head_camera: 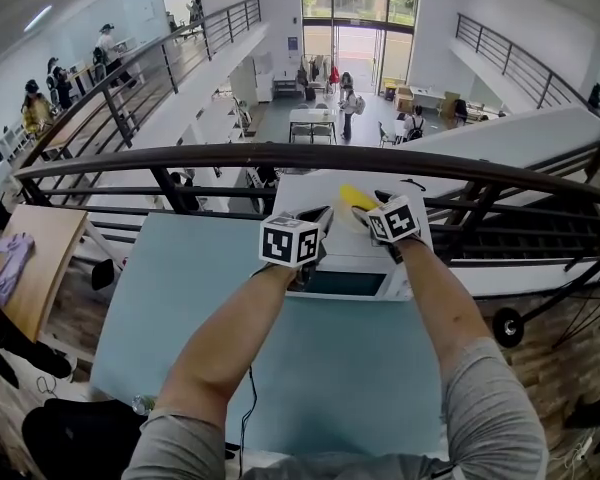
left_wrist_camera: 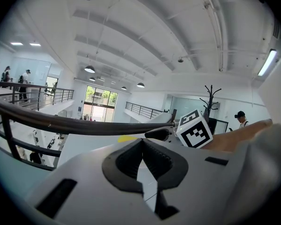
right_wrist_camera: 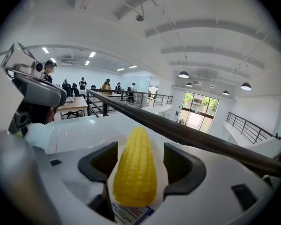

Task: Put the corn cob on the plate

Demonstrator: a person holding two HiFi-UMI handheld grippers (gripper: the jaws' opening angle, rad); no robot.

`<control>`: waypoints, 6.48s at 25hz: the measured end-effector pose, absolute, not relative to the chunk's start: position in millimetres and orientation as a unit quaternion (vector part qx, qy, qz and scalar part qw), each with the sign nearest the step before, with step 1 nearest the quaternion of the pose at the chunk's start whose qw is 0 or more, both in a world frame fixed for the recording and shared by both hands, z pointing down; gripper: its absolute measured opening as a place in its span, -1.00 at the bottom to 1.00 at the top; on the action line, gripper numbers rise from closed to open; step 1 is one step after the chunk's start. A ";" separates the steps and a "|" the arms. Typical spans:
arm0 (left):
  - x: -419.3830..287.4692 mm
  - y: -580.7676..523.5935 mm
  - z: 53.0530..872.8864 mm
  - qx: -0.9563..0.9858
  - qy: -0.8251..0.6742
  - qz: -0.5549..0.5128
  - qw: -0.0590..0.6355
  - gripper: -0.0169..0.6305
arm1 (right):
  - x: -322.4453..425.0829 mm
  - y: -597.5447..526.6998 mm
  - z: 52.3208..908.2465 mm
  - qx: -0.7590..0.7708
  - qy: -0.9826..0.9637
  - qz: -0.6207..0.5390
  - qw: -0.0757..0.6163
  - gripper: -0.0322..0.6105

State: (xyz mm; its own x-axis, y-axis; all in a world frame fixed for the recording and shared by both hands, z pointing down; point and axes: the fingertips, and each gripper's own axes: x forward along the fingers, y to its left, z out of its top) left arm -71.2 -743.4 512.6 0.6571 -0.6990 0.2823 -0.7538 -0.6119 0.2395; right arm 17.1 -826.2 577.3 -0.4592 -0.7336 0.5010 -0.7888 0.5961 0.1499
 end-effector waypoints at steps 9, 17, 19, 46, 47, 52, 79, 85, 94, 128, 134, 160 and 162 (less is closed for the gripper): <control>-62.6 -734.9 504.1 0.893 -0.410 0.084 0.165 -0.90 | 27.6 -812.5 555.4 0.447 -0.858 0.046 0.249 0.04; -56.4 -716.9 476.0 0.895 -0.411 0.082 0.153 -0.90 | 39.4 -790.1 515.6 0.457 -0.861 0.040 0.219 0.03; -53.6 -711.5 467.3 0.895 -0.413 0.079 0.152 -0.90 | 45.8 -782.0 503.8 0.459 -0.862 0.038 0.212 -0.07; -3.6 -547.4 278.1 0.902 -0.426 0.048 0.049 -0.90 | 152.6 -586.8 299.2 0.484 -0.869 -0.048 0.087 -0.84; -2.2 -539.4 274.7 0.901 -0.429 0.049 0.046 -0.90 | 157.0 -578.3 295.7 0.483 -0.870 -0.049 0.083 -0.84; 3.7 -491.9 270.2 0.897 -0.437 0.056 0.031 -0.90 | 174.8 -534.8 299.7 0.469 -0.880 -0.038 0.071 -0.84; -45.6 -350.6 358.1 0.884 -0.460 0.048 0.072 -0.90 | 203.2 -399.9 356.7 0.425 -0.902 -0.044 0.057 -0.85; -71.1 -334.9 400.5 0.899 -0.426 0.042 0.094 -0.90 | 167.2 -369.5 380.2 0.434 -0.897 -0.033 0.070 -0.84; -112.5 -335.6 466.4 0.905 -0.407 0.052 0.109 -0.90 | 123.4 -353.5 440.0 0.457 -0.886 0.017 0.080 -0.85; -116.2 -328.9 564.9 0.880 -0.420 0.053 0.215 -0.90 | 120.4 -347.7 548.8 0.435 -0.885 0.146 0.075 -0.85; -116.4 -336.5 560.1 0.881 -0.420 0.050 0.209 -0.90 | 122.0 -353.7 545.7 0.436 -0.886 0.141 0.072 -0.85; -120.7 -332.8 557.4 0.881 -0.421 0.051 0.210 -0.90 | 117.4 -348.0 542.0 0.426 -0.892 0.132 0.074 -0.85; -120.8 -332.8 557.5 0.881 -0.421 0.051 0.210 -0.90 | 117.1 -347.7 542.6 0.425 -0.892 0.132 0.074 -0.85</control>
